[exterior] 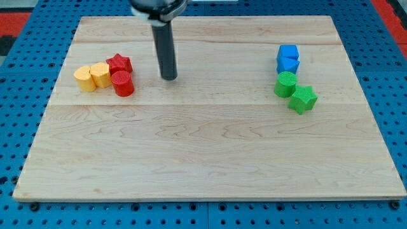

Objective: Move the blue cube and blue triangle to the bottom center

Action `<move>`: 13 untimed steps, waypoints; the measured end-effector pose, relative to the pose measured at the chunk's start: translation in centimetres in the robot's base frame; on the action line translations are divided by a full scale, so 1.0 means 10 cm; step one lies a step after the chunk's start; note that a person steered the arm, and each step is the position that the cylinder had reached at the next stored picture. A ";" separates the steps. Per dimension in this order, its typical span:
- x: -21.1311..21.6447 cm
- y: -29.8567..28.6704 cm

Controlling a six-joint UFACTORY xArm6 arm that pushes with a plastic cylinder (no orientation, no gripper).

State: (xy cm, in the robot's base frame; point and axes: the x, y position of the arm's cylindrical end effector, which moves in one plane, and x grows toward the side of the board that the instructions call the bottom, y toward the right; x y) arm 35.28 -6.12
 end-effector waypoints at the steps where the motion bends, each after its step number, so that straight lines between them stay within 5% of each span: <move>1: -0.62 0.22; 2: -1.17 0.88; 5: -0.83 2.31; 13: -0.32 2.47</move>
State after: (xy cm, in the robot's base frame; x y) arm 32.04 18.54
